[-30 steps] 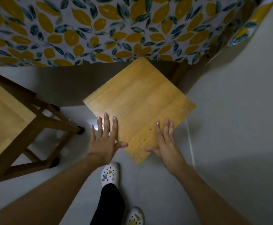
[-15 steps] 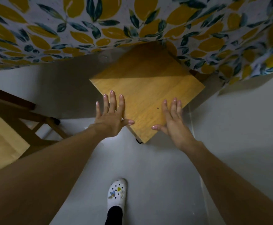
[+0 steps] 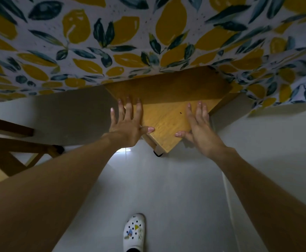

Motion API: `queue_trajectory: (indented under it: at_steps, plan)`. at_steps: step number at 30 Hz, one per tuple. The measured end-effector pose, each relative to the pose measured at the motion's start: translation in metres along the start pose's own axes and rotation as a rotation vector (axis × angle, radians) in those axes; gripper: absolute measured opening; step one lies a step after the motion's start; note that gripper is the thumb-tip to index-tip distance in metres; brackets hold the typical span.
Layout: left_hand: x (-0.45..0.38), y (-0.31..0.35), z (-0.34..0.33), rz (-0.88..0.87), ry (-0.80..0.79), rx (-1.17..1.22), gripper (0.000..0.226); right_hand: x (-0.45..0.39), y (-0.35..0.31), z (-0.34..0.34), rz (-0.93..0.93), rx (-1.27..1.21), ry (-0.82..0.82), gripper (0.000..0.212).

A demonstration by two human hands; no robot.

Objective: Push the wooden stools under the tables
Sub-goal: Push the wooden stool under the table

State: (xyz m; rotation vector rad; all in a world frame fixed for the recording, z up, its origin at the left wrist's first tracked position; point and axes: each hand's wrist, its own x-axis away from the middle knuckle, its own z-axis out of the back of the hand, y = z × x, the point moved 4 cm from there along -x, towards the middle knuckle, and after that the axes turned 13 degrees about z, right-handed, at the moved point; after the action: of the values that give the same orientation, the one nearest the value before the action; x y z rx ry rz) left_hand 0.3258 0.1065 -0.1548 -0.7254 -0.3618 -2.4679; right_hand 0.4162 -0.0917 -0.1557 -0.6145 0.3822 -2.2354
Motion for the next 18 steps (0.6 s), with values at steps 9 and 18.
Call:
queue_trajectory:
  at_steps: [9, 18]
  plan:
    - [0.008, -0.006, 0.001, -0.034, 0.023, 0.095, 0.094, 0.015, -0.019, 0.005, -0.115, 0.11, 0.06, 0.089]
    - [0.104, -0.086, -0.033, 0.134, 0.155, 0.119, 0.074, 0.075, -0.101, -0.011, -0.001, 0.021, 0.247, 0.08]
